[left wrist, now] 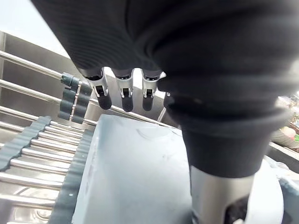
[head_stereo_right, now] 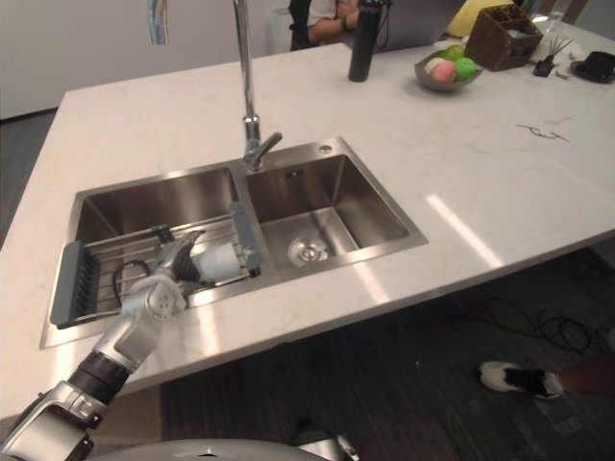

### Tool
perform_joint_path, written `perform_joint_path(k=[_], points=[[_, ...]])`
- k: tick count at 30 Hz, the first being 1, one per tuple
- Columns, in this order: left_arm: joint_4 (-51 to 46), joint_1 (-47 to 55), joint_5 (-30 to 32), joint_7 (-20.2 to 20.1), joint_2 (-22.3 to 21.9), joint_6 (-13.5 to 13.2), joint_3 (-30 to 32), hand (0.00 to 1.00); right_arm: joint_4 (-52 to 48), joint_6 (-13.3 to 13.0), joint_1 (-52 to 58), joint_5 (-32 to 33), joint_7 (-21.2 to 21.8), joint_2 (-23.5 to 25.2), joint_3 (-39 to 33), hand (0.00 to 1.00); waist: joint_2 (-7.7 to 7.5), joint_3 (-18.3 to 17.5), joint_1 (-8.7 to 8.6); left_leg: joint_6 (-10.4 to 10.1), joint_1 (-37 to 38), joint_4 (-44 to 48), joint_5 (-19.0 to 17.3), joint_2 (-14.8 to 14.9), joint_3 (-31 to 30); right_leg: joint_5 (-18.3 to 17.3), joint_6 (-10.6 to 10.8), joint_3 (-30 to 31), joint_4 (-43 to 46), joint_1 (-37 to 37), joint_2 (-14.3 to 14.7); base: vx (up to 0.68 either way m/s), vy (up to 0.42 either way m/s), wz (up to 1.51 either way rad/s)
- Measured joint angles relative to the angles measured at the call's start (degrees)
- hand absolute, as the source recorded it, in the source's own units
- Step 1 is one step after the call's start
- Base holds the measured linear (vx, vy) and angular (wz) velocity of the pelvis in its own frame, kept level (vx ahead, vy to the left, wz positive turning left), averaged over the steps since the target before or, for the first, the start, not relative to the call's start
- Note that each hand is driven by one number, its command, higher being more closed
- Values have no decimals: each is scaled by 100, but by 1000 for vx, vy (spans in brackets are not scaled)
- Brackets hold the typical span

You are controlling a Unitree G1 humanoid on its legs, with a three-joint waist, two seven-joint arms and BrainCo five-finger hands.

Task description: Walk over to the sink, pick up the cup, carry it to the dishwasher, place the cup inside the dishwasher, then close the dishwasher door

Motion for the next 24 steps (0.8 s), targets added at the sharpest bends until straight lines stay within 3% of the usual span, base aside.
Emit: perform_joint_path(k=[12, 24], points=[[41, 0, -5, 380, -32, -17, -95, 0, 2, 108, 4, 1, -12, -42, 306, 0, -69, 6, -1, 3, -13, 0, 4, -5, -5, -2, 3, -8, 8, -14, -6, 0, 0, 0], [271, -101, -127, 1017, -131, -52, -74, 0, 3, 89, 15, -1, -12, -6, 333, 0, -102, 25, -34, -3, -12, 0, 1, 7, 30, -2, 3, 13, 30, -30, -3, 0, 0, 0]])
